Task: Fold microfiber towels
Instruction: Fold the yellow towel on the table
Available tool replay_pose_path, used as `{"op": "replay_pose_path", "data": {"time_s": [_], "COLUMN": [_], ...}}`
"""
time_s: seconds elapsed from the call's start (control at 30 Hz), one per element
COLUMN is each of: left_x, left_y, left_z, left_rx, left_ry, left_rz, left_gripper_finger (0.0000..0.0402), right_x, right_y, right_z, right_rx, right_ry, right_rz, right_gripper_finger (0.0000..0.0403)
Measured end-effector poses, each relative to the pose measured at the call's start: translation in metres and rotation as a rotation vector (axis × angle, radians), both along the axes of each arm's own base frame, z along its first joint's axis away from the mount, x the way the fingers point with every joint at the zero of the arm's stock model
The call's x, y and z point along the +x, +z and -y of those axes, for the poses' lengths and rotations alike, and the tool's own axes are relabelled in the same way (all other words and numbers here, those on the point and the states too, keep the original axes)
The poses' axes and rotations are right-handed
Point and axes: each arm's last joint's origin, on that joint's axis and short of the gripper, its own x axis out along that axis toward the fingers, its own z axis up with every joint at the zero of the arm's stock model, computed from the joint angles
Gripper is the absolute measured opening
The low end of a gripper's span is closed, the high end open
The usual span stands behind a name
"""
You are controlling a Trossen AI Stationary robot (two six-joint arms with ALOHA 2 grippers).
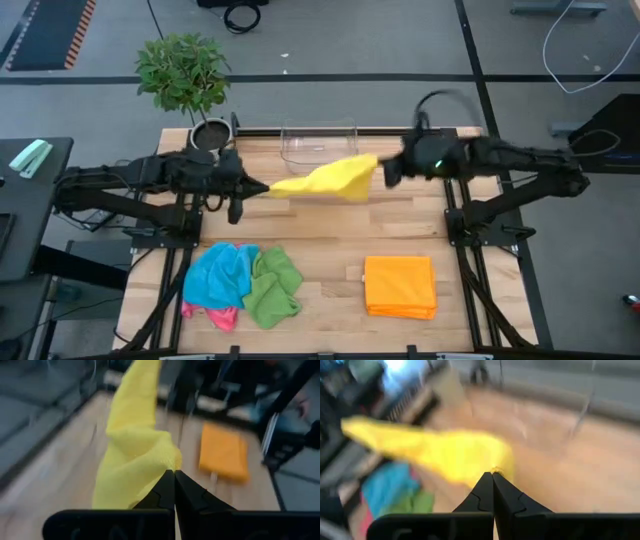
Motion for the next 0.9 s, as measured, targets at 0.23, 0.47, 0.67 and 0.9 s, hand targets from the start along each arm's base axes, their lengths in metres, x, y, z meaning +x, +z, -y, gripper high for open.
{"op": "replay_pose_path", "data": {"time_s": [0.23,0.47,0.67,0.9], "left_x": [0.004,-0.002,0.005,0.016], "left_y": [-0.085,-0.151,-0.132,-0.049], "left_z": [0.041,0.076,0.055,0.008], "left_rx": [-0.174,-0.389,-0.256,-0.033], "left_ry": [-0.072,-0.103,0.039,0.127], "left_rz": [-0.315,-0.246,-0.186,0.017], "left_gripper_finger": [0.0007,0.0006,0.0004,0.0004], "right_x": [0.01,0.014,0.025,0.012], "right_y": [-0.119,-0.187,-0.186,-0.132], "right_z": [-0.07,-0.128,-0.117,-0.055], "right_rx": [0.32,0.507,0.466,0.317], "right_ry": [0.133,0.111,0.084,0.083], "right_rz": [-0.061,0.172,0.159,0.312], "right_gripper_finger": [0.0001,0.0001,0.0001,0.0001]}}
